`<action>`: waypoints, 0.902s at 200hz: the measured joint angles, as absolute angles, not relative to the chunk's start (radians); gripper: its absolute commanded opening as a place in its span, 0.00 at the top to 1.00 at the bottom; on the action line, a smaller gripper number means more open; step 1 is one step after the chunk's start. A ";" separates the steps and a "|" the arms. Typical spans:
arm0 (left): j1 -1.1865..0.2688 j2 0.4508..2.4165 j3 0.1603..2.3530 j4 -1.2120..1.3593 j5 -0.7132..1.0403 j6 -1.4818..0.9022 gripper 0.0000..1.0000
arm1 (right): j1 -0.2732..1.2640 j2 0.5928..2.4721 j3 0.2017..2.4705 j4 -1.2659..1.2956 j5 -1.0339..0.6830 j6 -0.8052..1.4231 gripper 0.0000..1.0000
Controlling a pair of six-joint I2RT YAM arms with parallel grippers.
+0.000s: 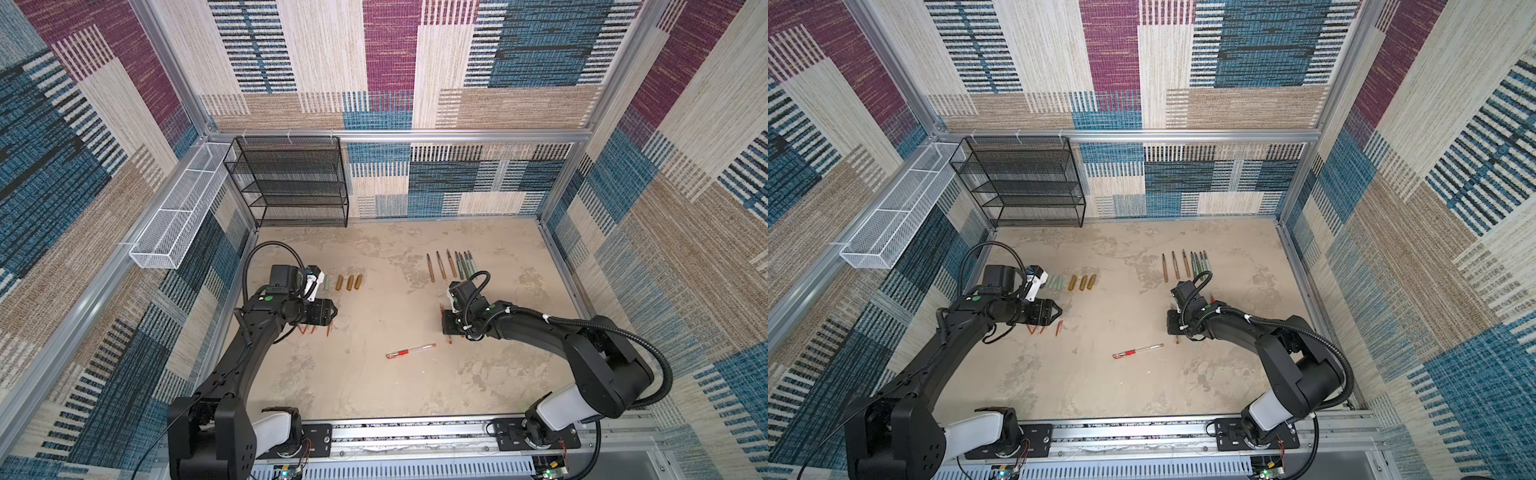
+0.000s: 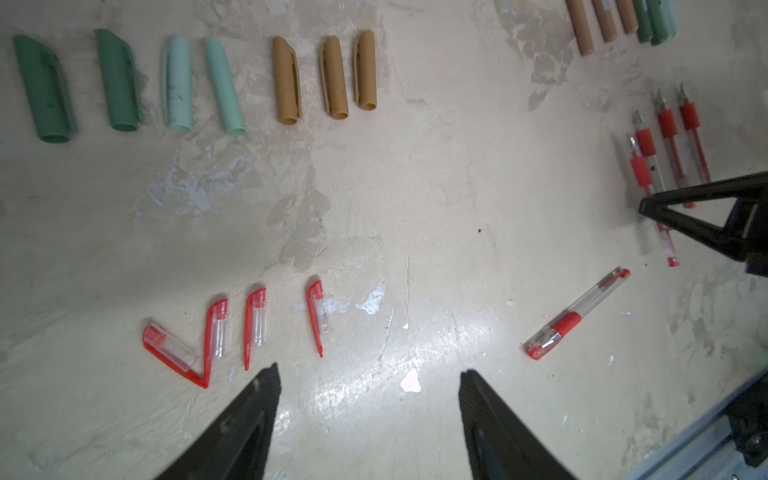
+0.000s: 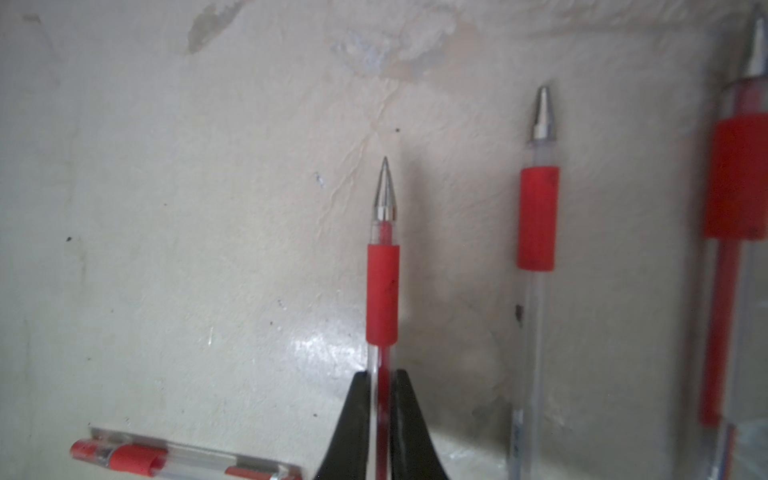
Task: Open the pen caps
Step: 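Lower the red cap by the other caps while the right carries the pen away, then lower the uncapped red pen beside the uncapped red pens and open the right gripper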
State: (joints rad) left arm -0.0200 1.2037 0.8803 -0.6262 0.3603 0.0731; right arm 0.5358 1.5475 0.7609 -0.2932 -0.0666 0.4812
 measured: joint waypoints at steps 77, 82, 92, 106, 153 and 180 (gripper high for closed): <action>0.024 1.153 0.863 -0.575 0.411 0.054 0.19 | 0.526 1.605 0.825 -0.343 -0.016 0.476 0.82; 0.024 1.153 0.865 -0.574 0.412 0.055 0.19 | 0.526 1.606 0.827 -0.347 -0.013 0.471 0.81; 0.026 1.151 0.868 -0.571 0.417 0.055 0.19 | 0.524 1.606 0.831 -0.358 -0.006 0.470 0.81; 0.026 1.147 0.868 -0.570 0.418 0.055 0.19 | 0.524 1.606 0.836 -0.364 0.002 0.469 0.79; 0.026 1.134 0.868 -0.566 0.424 0.055 0.19 | 0.524 1.584 0.859 -0.402 0.002 0.462 0.70; 0.026 1.127 0.868 -0.565 0.424 0.055 0.19 | 0.524 1.525 0.870 -0.414 -0.001 0.460 0.63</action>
